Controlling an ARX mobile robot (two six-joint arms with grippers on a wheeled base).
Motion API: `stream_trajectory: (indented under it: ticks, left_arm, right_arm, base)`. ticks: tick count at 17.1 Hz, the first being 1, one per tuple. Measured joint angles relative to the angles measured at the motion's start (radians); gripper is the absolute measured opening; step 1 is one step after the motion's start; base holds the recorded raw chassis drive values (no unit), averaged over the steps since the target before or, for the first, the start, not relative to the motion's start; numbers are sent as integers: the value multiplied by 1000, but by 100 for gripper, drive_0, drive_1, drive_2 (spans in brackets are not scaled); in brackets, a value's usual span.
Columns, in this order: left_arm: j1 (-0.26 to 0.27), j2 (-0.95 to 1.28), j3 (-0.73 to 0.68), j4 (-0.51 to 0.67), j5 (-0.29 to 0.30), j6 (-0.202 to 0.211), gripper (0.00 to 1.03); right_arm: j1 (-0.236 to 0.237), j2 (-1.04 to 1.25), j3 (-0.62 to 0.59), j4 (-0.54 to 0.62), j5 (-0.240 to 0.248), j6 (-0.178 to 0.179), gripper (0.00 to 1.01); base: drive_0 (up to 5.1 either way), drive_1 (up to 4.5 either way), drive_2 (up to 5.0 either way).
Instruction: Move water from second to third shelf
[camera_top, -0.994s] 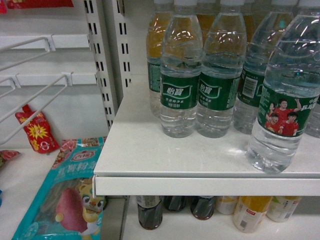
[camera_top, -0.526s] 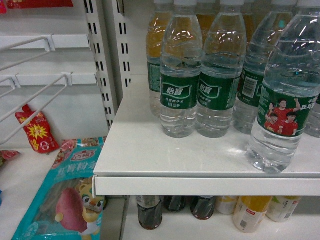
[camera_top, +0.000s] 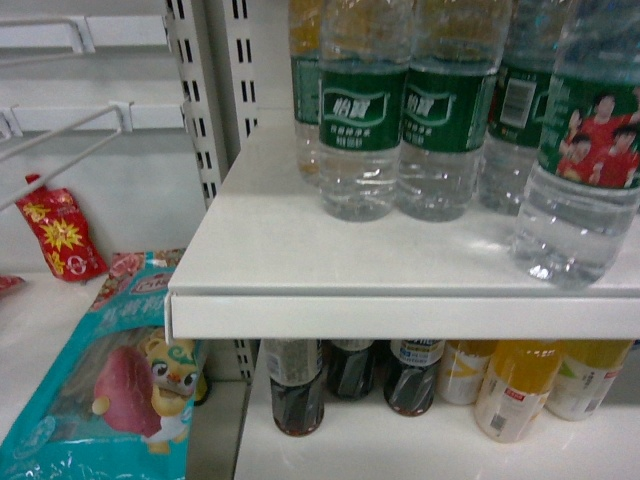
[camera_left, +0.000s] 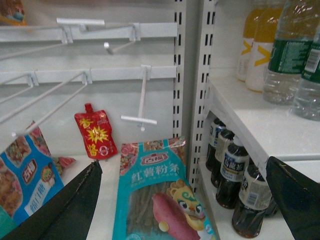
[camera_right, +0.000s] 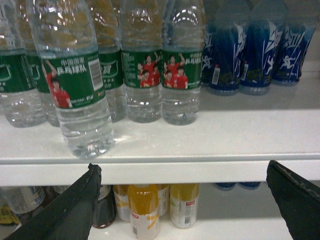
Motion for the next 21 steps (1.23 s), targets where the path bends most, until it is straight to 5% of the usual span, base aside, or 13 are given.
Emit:
stream_trajectory:
  ticks: [21]
  left_arm:
    - [0, 0, 0, -3, -1, 0, 98]
  right_arm:
    - [0, 0, 0, -1, 0, -3, 98]
  base:
    - [0, 0, 0]
